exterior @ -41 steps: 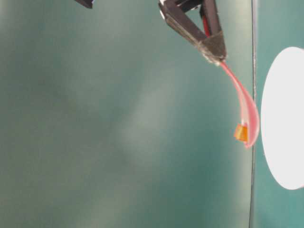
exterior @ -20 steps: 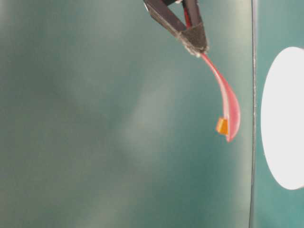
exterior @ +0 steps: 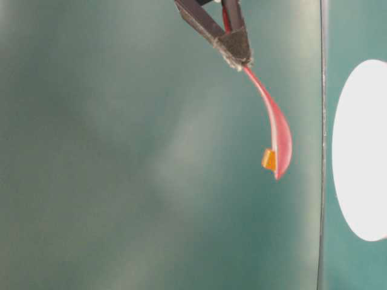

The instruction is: Grip the spoon and scoop the red block from the bowl with right arm.

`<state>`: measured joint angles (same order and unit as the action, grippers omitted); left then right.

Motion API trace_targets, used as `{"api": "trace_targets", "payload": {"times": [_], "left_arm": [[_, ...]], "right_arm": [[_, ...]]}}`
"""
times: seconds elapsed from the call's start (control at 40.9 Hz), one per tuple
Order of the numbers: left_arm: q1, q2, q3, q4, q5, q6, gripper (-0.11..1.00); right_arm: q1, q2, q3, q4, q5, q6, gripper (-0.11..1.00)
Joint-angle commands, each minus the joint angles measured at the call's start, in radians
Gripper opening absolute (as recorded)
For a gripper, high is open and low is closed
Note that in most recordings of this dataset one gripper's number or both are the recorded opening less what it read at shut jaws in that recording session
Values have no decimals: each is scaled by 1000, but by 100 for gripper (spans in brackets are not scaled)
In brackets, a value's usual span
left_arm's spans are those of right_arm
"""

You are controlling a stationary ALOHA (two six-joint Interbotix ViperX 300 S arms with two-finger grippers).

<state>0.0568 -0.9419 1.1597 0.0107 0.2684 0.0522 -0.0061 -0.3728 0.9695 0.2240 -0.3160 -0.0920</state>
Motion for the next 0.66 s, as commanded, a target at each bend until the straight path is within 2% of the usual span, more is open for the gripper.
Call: {"api": "trace_targets", "payload": {"times": [0.0, 0.636], "left_arm": [[2, 3, -29, 0, -5, 0, -1], [2, 5, -29, 0, -3, 0, -1]], "right_arm": [[2, -17, -25, -2, -5, 2, 24], [-8, -17, -28, -2, -6, 3, 24]]}}
